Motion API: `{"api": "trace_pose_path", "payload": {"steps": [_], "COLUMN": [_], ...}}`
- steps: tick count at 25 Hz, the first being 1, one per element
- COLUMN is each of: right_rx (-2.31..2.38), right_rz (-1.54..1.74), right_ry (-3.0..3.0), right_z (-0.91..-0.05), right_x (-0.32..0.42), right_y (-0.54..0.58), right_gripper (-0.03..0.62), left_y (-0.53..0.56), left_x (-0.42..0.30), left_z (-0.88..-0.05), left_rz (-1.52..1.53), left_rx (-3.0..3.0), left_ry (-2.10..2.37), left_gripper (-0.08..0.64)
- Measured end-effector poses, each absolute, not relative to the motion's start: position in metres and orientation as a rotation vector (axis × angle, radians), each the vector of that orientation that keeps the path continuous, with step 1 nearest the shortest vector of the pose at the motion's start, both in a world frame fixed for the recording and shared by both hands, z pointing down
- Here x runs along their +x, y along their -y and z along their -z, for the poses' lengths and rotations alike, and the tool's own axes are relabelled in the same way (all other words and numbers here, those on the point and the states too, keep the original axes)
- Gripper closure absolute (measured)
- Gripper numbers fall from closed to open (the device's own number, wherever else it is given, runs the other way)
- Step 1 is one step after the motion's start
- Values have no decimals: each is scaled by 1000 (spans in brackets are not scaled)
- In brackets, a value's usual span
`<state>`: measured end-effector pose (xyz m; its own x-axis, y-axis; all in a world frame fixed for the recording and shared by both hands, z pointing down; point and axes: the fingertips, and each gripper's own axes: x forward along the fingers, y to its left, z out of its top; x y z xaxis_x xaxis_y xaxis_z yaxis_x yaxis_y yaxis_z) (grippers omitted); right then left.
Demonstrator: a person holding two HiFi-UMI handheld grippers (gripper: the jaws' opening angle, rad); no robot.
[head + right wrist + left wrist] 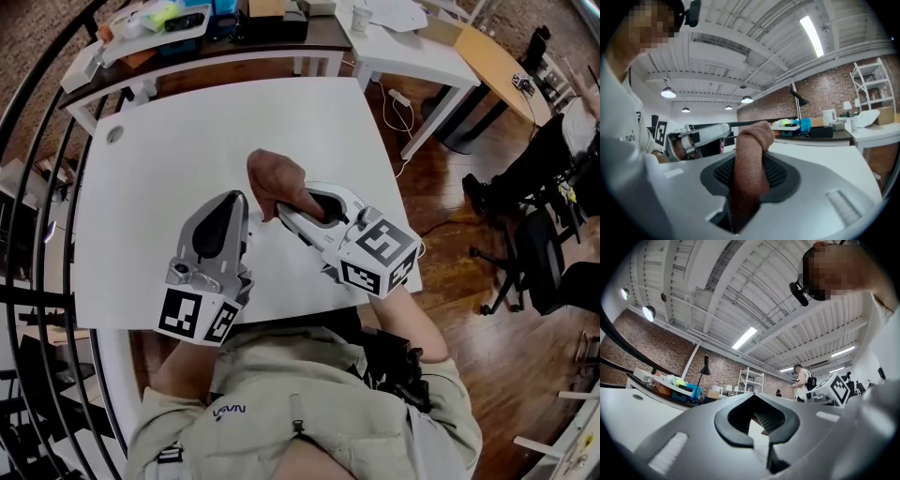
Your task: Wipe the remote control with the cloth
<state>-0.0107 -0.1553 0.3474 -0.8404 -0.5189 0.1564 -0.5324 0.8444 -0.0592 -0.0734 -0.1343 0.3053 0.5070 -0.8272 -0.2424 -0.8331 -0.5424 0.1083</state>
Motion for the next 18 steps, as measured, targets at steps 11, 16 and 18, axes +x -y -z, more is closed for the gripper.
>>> {"api": "trace_pose_path", "payload": {"steps": [11,16,18], "right_rx": [898,984,1026], "right_rz": [-69,-12,15], "right_ry": [2750,2712,2699], "right_z": [-372,-366,-360], "right_x": [-2,8,12], "right_y": [172,193,206], "right_gripper": [479,477,477], "left_y": [159,177,188], "left_x": [-80,-86,-88], "left_z": [-332,-327,-324], "left_rz": [-268,-168,-121], "left_rx": [-2717,-2639,-2604], "left_ry": [-1598,-1613,-1621], "left_gripper": [555,555,555]}}
